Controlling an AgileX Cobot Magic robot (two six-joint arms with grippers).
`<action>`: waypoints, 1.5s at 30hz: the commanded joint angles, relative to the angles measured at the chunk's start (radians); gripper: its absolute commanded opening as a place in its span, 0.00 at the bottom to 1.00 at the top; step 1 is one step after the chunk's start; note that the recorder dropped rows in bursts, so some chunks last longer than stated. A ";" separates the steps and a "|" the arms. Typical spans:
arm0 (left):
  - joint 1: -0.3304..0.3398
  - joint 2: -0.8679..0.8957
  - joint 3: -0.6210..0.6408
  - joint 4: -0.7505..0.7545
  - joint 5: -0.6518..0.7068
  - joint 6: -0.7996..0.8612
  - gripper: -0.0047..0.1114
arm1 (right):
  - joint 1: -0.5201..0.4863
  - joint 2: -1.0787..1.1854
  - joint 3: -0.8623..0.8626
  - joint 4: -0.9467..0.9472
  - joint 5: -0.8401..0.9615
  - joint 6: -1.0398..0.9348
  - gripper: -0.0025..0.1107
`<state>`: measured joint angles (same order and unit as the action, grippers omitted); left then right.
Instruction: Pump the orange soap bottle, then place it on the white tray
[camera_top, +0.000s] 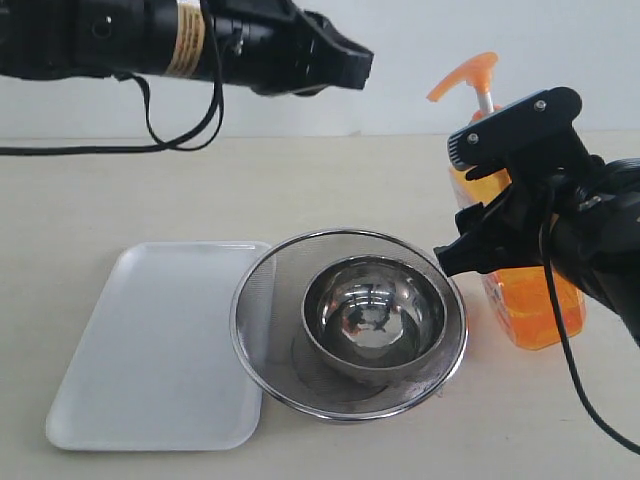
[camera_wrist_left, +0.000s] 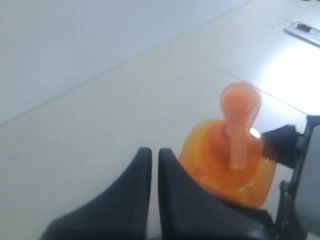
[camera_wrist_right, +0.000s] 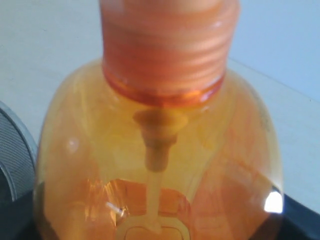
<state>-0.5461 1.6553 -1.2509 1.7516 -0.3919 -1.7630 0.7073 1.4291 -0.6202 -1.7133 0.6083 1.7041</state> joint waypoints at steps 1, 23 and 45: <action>-0.011 -0.006 -0.086 -0.007 -0.053 0.008 0.08 | 0.000 -0.010 -0.009 -0.031 0.033 -0.007 0.02; -0.105 0.165 -0.241 -0.007 -0.082 0.011 0.08 | 0.000 -0.010 -0.009 -0.031 -0.003 -0.011 0.02; -0.105 0.214 -0.247 -0.007 -0.079 0.030 0.08 | 0.000 -0.010 -0.009 -0.031 -0.026 -0.013 0.02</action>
<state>-0.6471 1.8533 -1.4984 1.7372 -0.4432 -1.7344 0.7073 1.4291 -0.6202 -1.7153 0.5605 1.7041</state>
